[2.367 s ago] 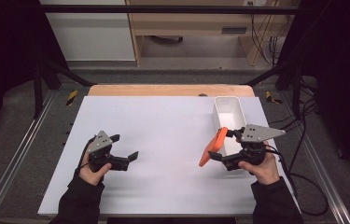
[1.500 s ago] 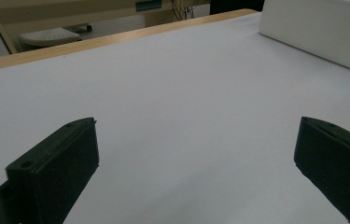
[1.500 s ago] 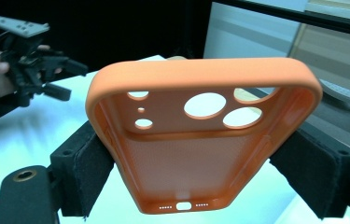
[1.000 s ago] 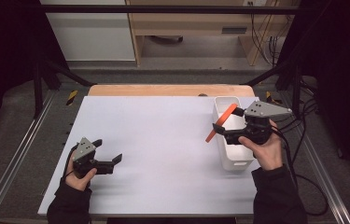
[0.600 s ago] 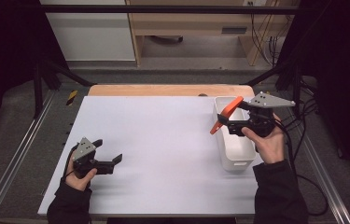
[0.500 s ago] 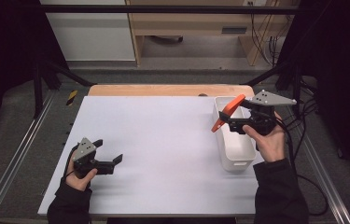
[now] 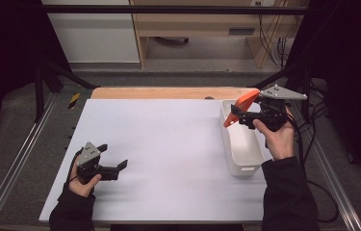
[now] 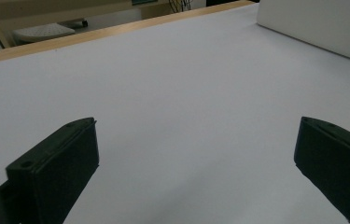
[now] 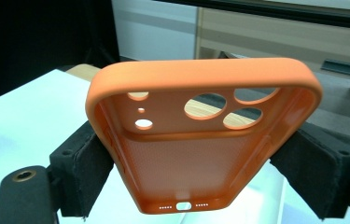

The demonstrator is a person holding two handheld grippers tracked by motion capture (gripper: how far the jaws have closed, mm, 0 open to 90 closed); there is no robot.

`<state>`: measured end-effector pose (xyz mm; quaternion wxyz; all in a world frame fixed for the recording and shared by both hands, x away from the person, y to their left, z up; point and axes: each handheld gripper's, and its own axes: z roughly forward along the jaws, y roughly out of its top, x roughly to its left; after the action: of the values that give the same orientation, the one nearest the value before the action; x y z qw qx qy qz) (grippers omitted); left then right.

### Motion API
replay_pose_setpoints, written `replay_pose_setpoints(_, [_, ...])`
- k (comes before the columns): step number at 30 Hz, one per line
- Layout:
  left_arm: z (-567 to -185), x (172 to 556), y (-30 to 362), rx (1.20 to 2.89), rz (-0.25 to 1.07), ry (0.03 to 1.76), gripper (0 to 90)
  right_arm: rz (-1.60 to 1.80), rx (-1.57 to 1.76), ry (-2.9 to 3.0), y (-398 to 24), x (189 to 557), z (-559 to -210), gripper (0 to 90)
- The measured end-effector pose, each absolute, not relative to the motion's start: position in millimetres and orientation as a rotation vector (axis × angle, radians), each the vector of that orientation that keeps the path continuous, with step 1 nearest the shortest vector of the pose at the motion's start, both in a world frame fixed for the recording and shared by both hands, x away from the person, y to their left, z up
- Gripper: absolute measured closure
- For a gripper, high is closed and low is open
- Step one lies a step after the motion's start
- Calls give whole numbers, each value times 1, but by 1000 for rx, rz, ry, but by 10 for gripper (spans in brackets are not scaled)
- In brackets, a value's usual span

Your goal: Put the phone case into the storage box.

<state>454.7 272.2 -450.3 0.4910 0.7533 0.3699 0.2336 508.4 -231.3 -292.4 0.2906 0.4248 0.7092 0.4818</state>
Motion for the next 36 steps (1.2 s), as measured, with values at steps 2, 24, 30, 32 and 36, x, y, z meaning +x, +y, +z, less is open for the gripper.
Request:
replay_pose_setpoints(2, [-450, 455, 272, 1831, 566, 899, 0, 1276, 1148, 1879, -232, 511, -292, 160])
replay_pose_setpoints(24, [-453, 456, 270, 1844, 564, 891, 0, 1161, 1296, 1789, -233, 546, -300, 156])
replay_pose_setpoints(30, [-454, 457, 270, 1847, 561, 893, 0, 1121, 1323, 1775, -231, 556, -304, 156])
replay_pose_setpoints(32, [-455, 457, 270, 1850, 561, 890, 0, 1106, 1335, 1774, -230, 560, -306, 156])
replay_pose_setpoints(36, [-455, 457, 269, 1855, 560, 888, 0, 1086, 1351, 1768, -230, 567, -308, 156])
